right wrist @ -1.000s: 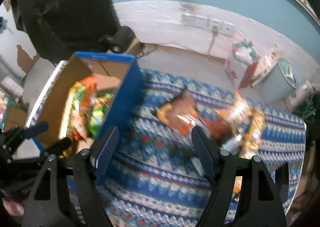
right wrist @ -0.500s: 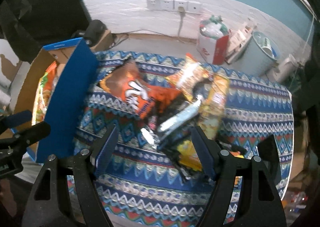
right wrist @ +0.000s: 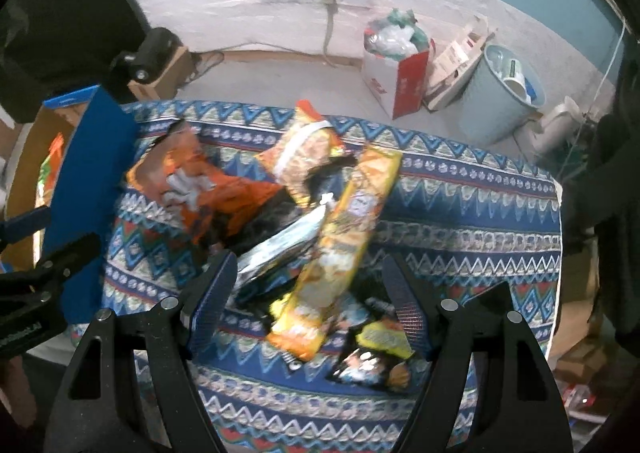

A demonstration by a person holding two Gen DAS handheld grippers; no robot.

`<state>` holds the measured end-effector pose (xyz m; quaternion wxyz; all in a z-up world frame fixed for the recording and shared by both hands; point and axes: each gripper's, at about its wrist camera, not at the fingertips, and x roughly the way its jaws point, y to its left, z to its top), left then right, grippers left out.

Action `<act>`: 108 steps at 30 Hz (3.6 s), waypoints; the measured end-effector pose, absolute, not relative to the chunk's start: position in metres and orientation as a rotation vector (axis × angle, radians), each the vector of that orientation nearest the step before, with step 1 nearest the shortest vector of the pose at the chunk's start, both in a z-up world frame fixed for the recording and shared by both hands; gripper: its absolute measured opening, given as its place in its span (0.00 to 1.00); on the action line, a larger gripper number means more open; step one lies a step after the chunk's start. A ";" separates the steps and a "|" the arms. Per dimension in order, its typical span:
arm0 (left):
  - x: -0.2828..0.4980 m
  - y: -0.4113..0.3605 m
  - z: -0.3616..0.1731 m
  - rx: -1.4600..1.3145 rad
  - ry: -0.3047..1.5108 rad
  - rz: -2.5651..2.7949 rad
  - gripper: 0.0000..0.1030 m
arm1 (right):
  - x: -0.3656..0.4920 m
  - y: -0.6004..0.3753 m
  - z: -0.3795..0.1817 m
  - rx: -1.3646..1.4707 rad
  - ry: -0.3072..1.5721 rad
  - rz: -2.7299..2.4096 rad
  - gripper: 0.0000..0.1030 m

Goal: Organize snacks
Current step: 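Move both tools back over the remaining snack pile, then grasp the large orange bag with left tool while right tool grasps long yellow wafer bar, then lift the orange bag and yellow wafer bar up off the pile, then carry the orange bag and yellow wafer bar over the box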

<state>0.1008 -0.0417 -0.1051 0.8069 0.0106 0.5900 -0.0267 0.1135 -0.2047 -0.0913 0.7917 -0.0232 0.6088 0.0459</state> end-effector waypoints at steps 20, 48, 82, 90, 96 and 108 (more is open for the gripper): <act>0.166 -0.045 -0.166 -0.308 1.390 0.037 0.79 | 0.153 -0.244 -0.179 0.148 1.459 0.023 0.73; 0.153 -0.069 -0.196 -0.148 1.386 -0.114 0.43 | 0.141 -0.226 -0.182 -0.076 1.392 0.111 0.29; 0.065 -0.031 -0.115 -0.001 1.185 -0.154 0.41 | 0.082 -0.201 -0.098 -0.050 1.201 0.159 0.28; 0.047 -0.004 -0.087 0.049 1.087 -0.107 0.41 | 0.083 -0.171 -0.069 -0.050 1.144 0.233 0.28; 0.039 0.018 -0.070 0.041 1.047 -0.094 0.41 | 0.087 -0.143 -0.053 -0.065 1.106 0.281 0.28; 0.032 0.072 -0.053 -0.003 1.000 -0.044 0.41 | 0.095 -0.075 -0.038 -0.089 1.079 0.379 0.28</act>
